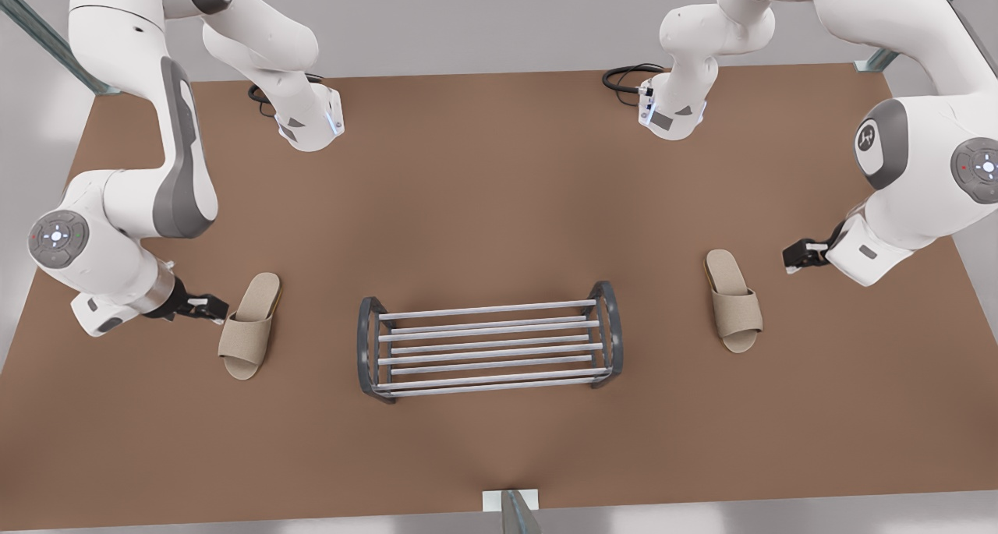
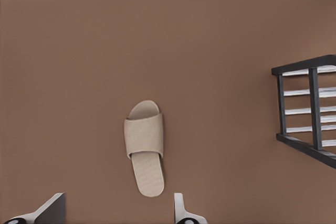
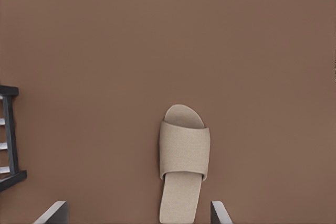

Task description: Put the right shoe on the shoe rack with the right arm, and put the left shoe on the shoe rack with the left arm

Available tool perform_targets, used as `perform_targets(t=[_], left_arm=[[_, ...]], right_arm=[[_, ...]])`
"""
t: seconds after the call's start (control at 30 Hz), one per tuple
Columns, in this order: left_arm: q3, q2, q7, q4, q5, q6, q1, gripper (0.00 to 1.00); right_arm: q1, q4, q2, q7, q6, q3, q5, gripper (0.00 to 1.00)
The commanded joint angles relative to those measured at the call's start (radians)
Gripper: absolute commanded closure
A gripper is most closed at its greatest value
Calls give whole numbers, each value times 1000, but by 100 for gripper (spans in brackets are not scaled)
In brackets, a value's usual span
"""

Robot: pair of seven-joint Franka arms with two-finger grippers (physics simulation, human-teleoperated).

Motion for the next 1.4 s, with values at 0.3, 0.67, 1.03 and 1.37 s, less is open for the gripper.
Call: perform_targets(t=[0.3,0.67,1.03,1.37], left_arm=[[109,-331,-510,-897,-1067,1030,0,0],[159,-204,907,-1113,-1816,1046,0,0],[236,-72,1162,-1102,-2055,996,0,0],[236,-31,1156,-1072,-2365,757,0,0]], right_arm=[[-11,-450,-125,-496,631,1,-521,0],[-23,-676,-39,988,756,0,-2223,0],[-32,-766,38,1235,649,-32,-2568,0],[-35,-746,106,1225,521,-54,-2596,0]])
